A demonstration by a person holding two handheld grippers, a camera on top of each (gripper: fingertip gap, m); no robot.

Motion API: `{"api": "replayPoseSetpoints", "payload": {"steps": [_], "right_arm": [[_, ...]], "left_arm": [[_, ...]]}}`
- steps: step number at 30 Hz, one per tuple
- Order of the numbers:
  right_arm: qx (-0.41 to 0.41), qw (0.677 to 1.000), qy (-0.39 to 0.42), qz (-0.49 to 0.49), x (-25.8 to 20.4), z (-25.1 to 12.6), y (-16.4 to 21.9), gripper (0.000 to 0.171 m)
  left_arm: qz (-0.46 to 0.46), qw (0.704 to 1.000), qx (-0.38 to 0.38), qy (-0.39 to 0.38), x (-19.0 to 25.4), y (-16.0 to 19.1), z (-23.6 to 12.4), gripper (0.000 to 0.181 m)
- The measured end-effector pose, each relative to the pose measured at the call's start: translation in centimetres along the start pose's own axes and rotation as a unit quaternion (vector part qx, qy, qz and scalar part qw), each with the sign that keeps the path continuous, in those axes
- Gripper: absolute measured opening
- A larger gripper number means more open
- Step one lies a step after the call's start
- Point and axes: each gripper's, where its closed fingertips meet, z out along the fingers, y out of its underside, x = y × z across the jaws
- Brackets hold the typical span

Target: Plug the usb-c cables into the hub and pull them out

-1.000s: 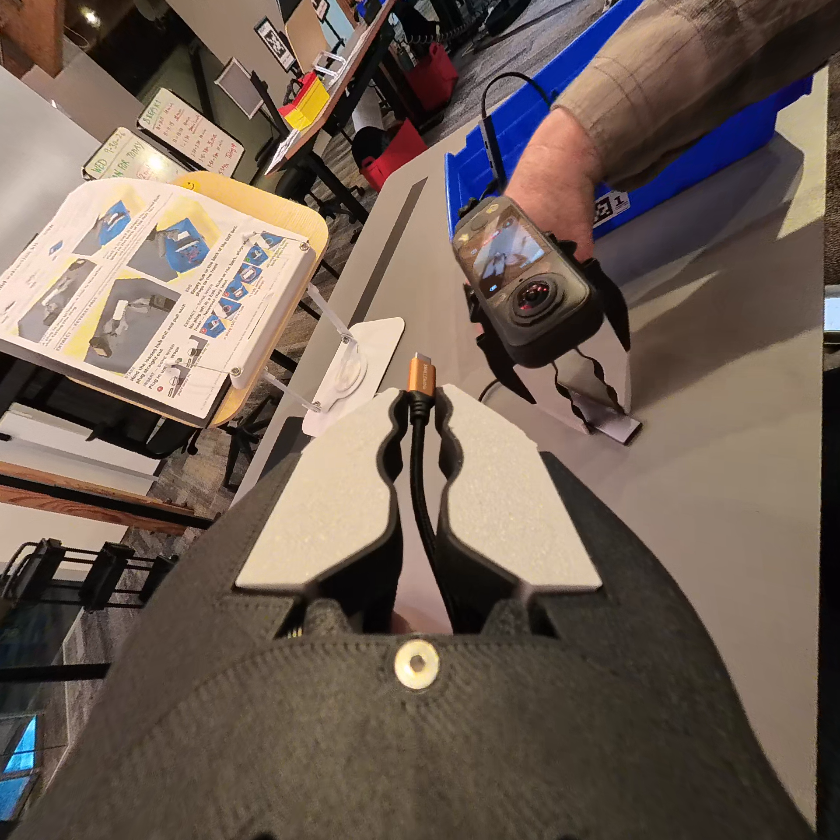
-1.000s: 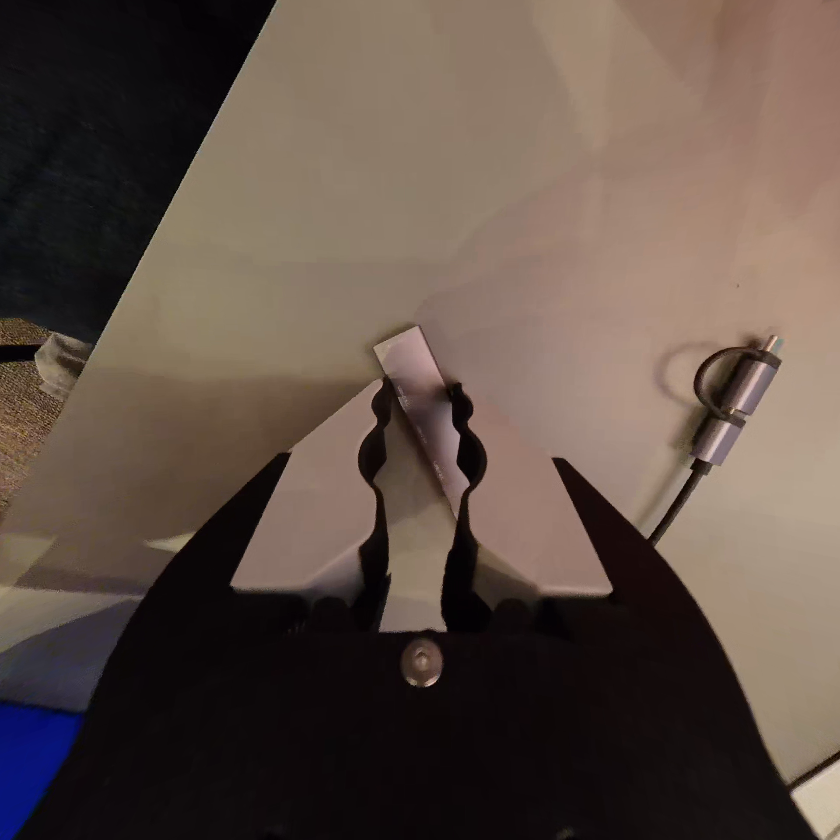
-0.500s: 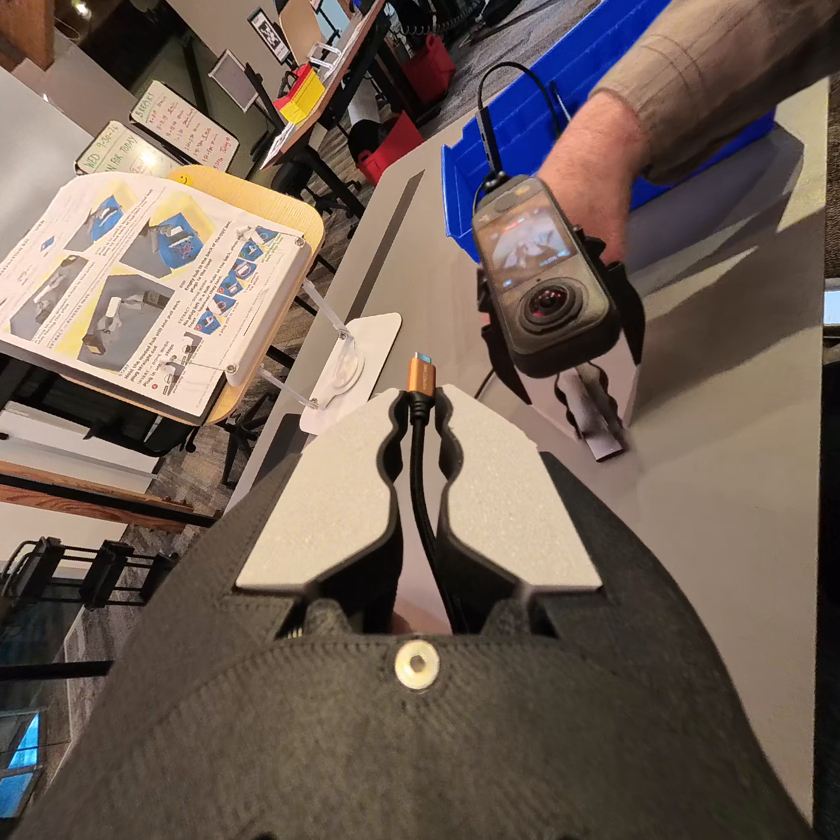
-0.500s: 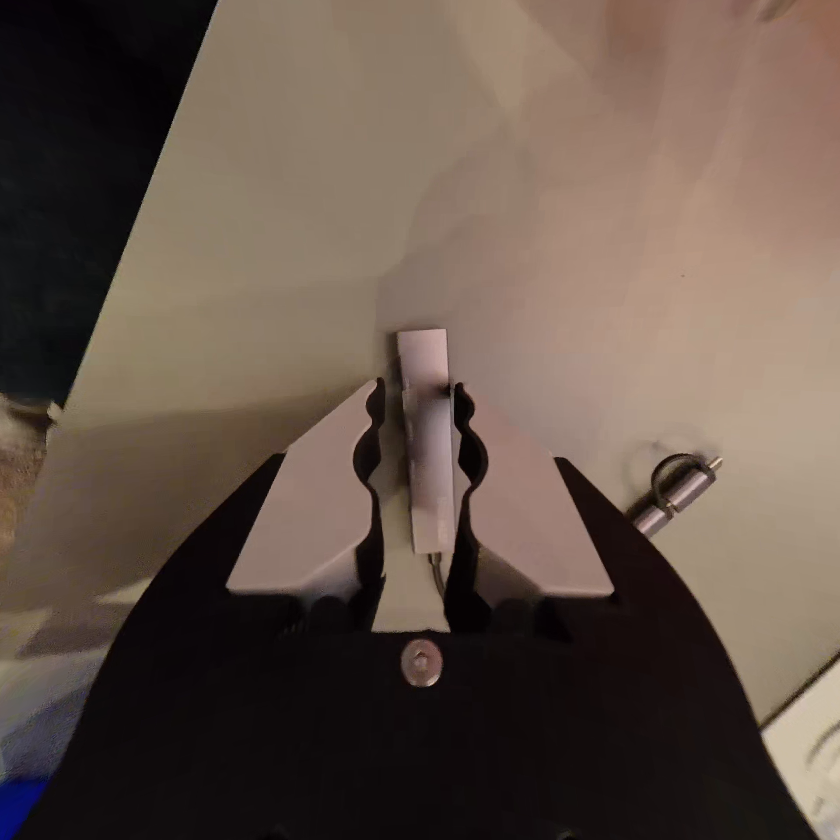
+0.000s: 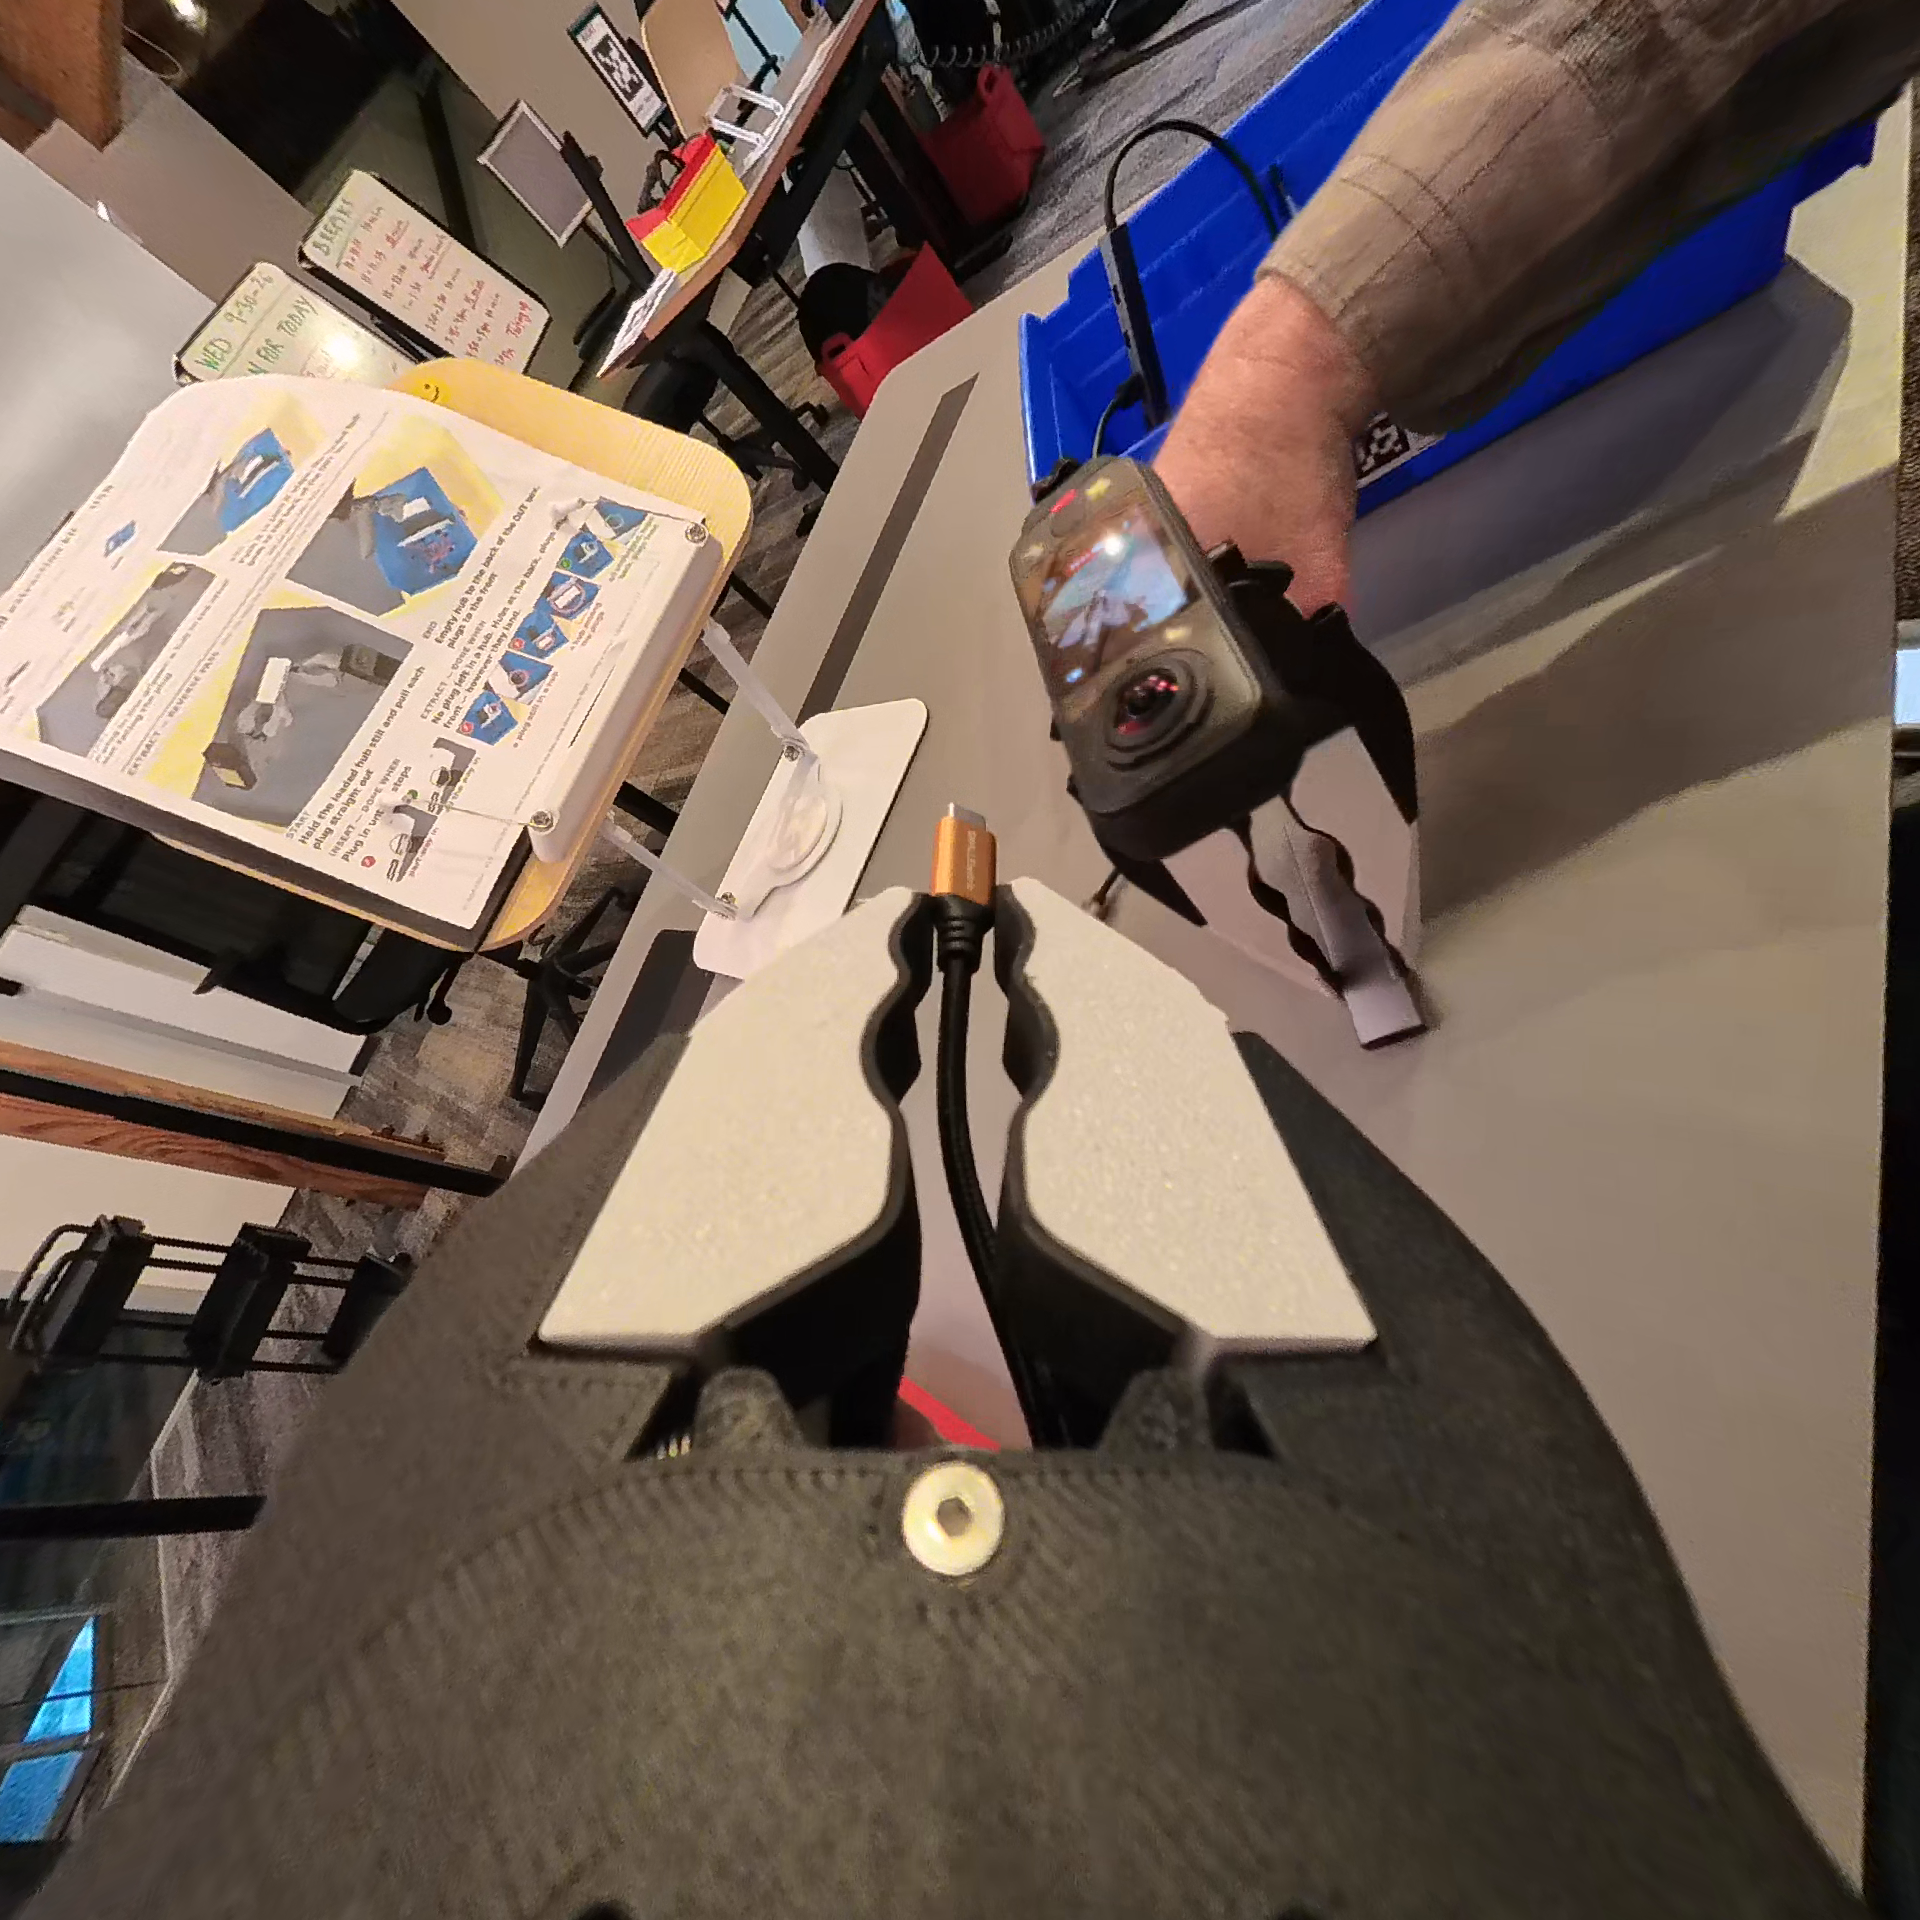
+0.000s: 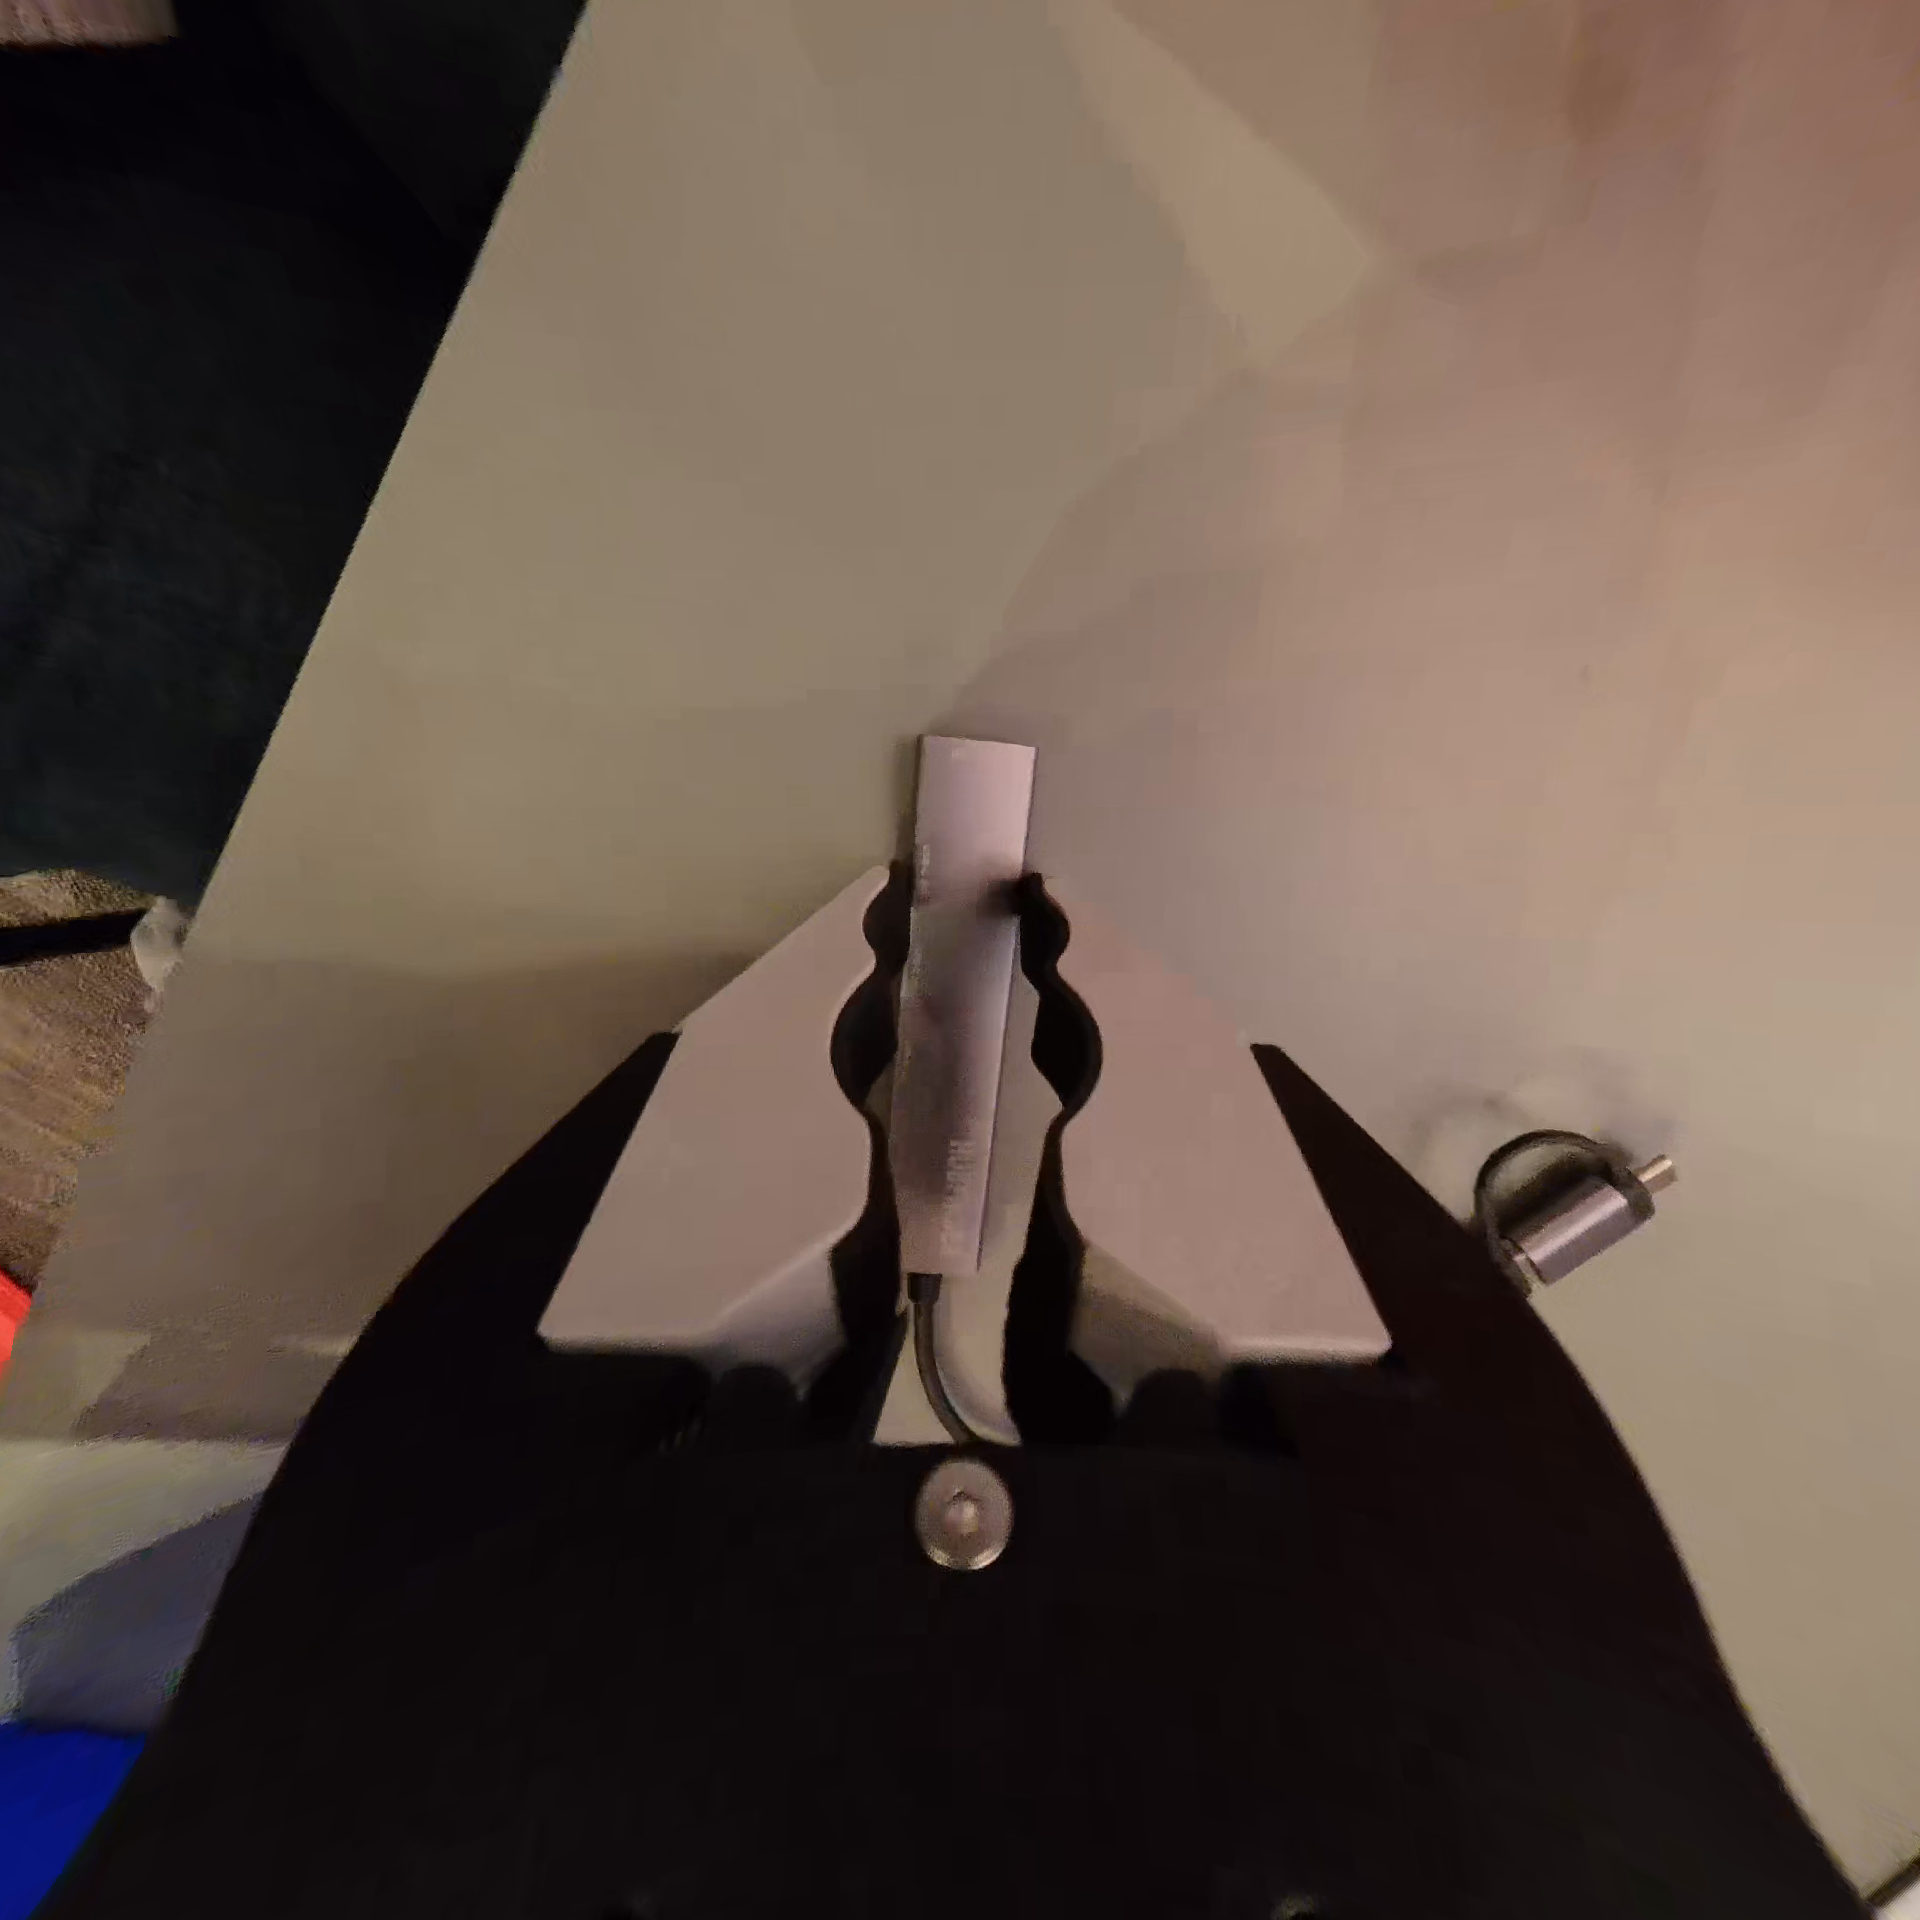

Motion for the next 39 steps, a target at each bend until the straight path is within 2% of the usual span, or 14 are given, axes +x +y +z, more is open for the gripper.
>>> {"api": "replayPoseSetpoints", "payload": {"steps": [3,14,20,31,39], "right_arm": [[-0.002,1.0,0.019,0.02,0.4,-0.6,0.5,0.019],[0.105,0.989,0.081,0.06,1.5,-7.4,-1.9,0.019],[0.122,0.986,0.094,0.058,1.4,-9.6,-2.8,0.018],[0.109,0.986,0.115,0.059,1.7,-10.5,-3.3,0.019],[0.105,0.981,0.154,0.056,1.8,-10.4,-2.9,0.018]], "left_arm": [[-0.004,1.0,-0.003,0.003,0.1,0.3,0.2,0.011],[-0.014,0.999,-0.02,0.021,1.3,1.0,1.4,0.011],[-0.013,0.999,-0.028,0.037,2.5,1.3,2.2,0.011],[-0.035,0.997,-0.045,0.051,3.2,2.3,2.9,0.011],[-0.138,0.987,-0.029,0.076,3.9,2.7,3.9,0.011]]}}
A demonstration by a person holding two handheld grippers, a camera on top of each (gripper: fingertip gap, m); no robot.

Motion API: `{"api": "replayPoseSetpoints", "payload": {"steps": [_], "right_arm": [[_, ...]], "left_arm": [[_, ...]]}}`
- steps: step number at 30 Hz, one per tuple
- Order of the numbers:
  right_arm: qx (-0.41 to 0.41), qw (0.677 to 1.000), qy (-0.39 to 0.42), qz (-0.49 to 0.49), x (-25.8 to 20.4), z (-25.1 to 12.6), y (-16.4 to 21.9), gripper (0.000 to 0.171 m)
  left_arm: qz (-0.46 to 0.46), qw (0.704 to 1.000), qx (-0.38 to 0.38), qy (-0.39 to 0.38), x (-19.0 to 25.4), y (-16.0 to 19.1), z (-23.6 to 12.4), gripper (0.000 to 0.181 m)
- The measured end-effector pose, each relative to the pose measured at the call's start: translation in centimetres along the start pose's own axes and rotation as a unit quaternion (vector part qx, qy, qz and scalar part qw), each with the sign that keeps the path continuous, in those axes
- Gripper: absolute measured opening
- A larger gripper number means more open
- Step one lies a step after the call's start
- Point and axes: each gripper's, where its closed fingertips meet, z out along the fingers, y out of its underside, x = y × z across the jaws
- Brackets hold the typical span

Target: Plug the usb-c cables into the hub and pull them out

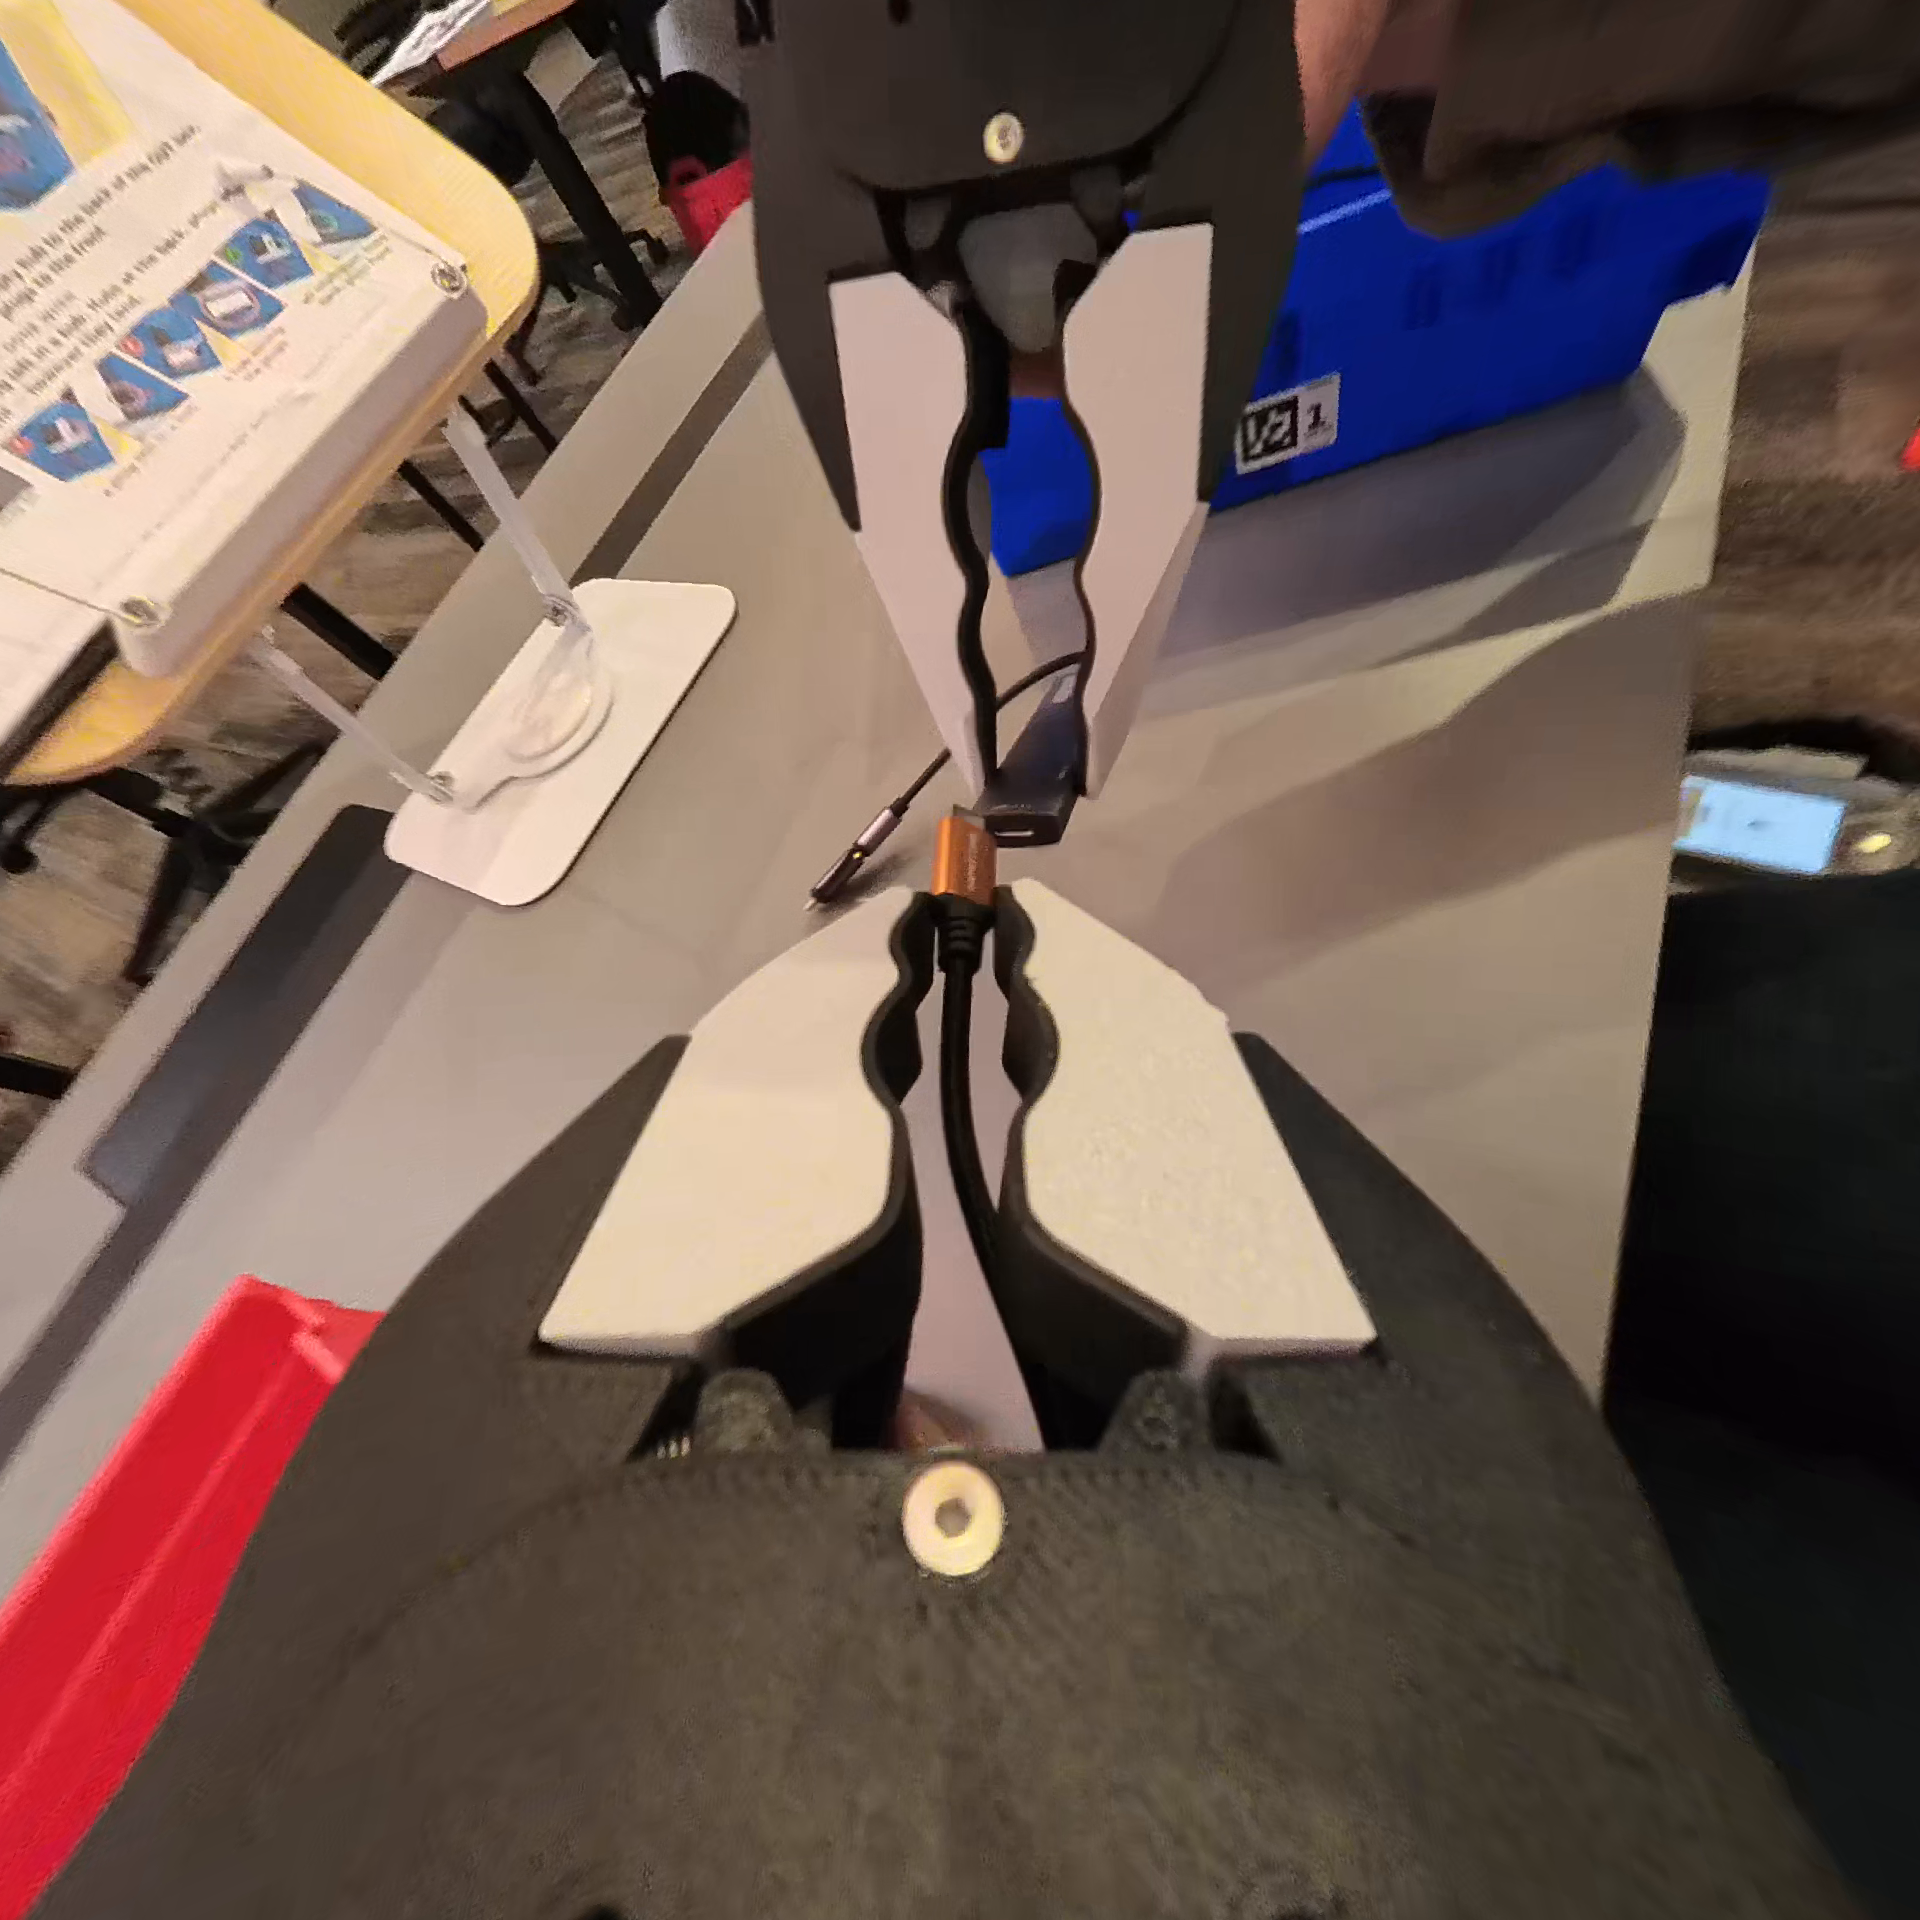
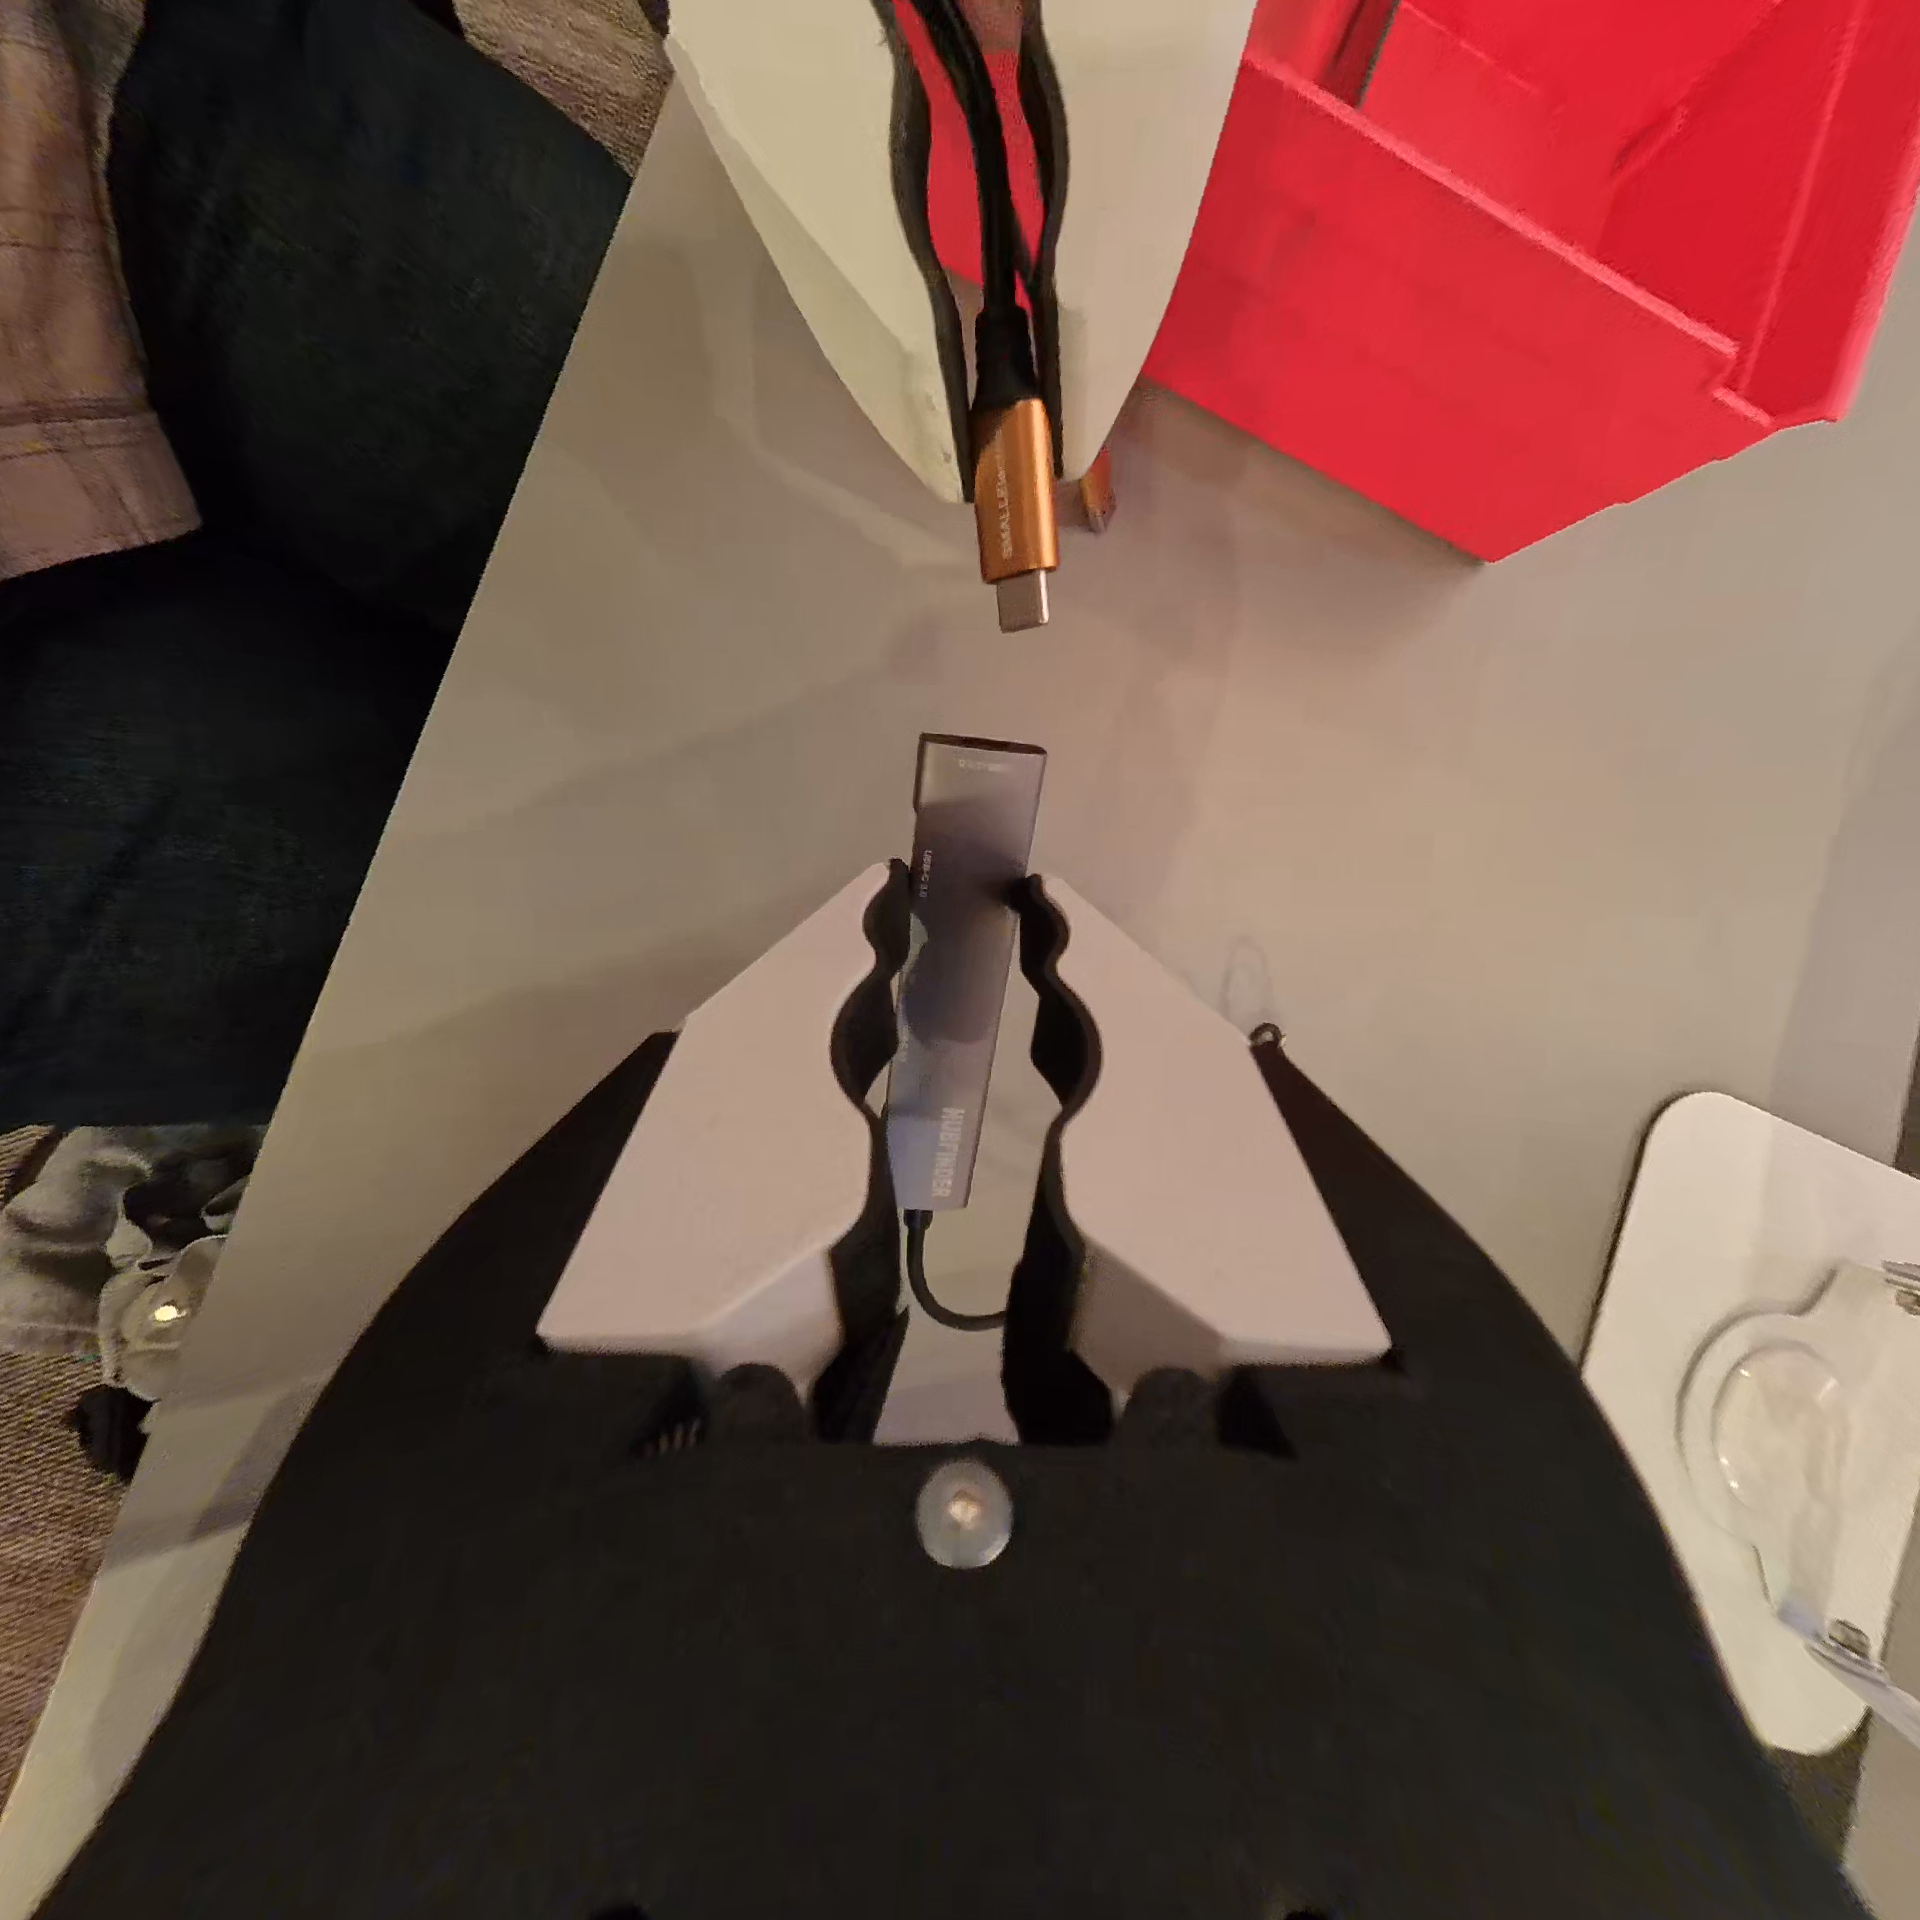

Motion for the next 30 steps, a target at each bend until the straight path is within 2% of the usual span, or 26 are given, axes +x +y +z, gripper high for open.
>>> {"api": "replayPoseSetpoints", "payload": {"steps": [7,17,30], "right_arm": [[-0.01,1.0,0.025,-0.014,0.3,-1.1,0.3,0.018],[-0.01,1.0,0.026,-0.013,0.1,-1.4,0.0,0.018],[-0.024,0.999,0.029,-0.024,0.2,-1.6,-0.3,0.018]], "left_arm": [[-0.105,0.994,0.026,0.027,0.1,-0.2,0.8,0.011],[-0.178,0.98,0.057,0.066,0.7,-0.4,1.2,0.011],[-0.187,0.978,0.047,0.08,1.2,-0.5,1.3,0.011]]}}
